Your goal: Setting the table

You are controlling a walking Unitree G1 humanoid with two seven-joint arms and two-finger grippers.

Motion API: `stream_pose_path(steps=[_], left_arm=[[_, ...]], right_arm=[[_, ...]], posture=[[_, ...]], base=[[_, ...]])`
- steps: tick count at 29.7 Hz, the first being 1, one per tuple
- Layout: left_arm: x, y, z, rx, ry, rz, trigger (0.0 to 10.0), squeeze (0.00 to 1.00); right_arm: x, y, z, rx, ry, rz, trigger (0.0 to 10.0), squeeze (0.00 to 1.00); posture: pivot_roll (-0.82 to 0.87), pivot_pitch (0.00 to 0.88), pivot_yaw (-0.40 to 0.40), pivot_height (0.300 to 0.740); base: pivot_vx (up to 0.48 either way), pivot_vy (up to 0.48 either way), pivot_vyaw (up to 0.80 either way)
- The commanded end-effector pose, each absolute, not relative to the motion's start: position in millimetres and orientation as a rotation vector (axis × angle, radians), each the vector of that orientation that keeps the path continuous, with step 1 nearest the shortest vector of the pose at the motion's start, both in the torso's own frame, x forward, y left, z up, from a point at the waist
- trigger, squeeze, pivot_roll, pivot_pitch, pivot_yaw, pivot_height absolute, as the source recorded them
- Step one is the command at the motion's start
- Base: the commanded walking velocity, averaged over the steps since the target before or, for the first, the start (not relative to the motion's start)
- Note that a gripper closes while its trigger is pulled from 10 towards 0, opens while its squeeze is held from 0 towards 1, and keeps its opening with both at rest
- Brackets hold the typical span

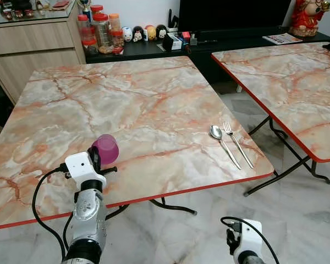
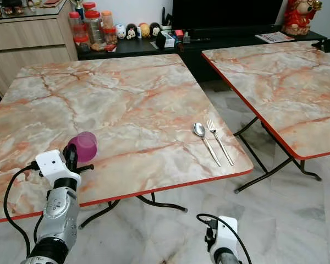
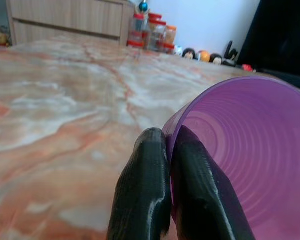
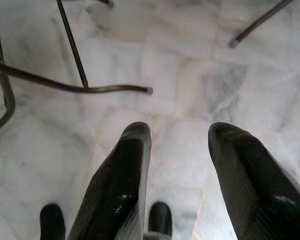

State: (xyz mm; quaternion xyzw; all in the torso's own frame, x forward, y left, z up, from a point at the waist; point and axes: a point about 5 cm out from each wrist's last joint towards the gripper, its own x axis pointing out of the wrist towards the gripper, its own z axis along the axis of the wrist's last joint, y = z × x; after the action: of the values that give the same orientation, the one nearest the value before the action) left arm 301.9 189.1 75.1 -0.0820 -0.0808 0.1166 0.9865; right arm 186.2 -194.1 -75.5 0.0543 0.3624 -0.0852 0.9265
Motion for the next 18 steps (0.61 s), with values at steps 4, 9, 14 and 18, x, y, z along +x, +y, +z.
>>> stream_pose_path(steps=[4, 9, 14, 18], left_arm=[[301.7, 185.6, 78.4, -0.157, -0.177, 0.226, 10.0, 0.0], [301.5, 186.0, 78.5, -0.155, -0.173, 0.227, 10.0, 0.0], [302.0, 186.7, 78.7, -0.14, -0.168, 0.225, 10.0, 0.0], [303.0, 187.8, 79.5, -0.134, -0.166, 0.228, 10.0, 0.0]], right_arm=[[184.3, -198.8, -76.4, 0.105, 0.762, -0.193, 10.0, 0.0], [184.1, -199.3, -76.5, 0.105, 0.765, -0.196, 10.0, 0.0], [183.5, -197.4, -77.2, 0.11, 0.77, -0.193, 10.0, 0.0], [183.7, -196.1, -77.4, 0.11, 0.772, -0.189, 10.0, 0.0]], posture=[[0.03, 0.0, -0.019, 0.74], [0.03, 0.0, -0.019, 0.74], [0.03, 0.0, -0.018, 0.74], [0.03, 0.0, -0.018, 0.74]], base=[[0.0, 0.0, 0.0], [0.0, 0.0, 0.0], [0.0, 0.0, 0.0], [0.0, 0.0, 0.0]])
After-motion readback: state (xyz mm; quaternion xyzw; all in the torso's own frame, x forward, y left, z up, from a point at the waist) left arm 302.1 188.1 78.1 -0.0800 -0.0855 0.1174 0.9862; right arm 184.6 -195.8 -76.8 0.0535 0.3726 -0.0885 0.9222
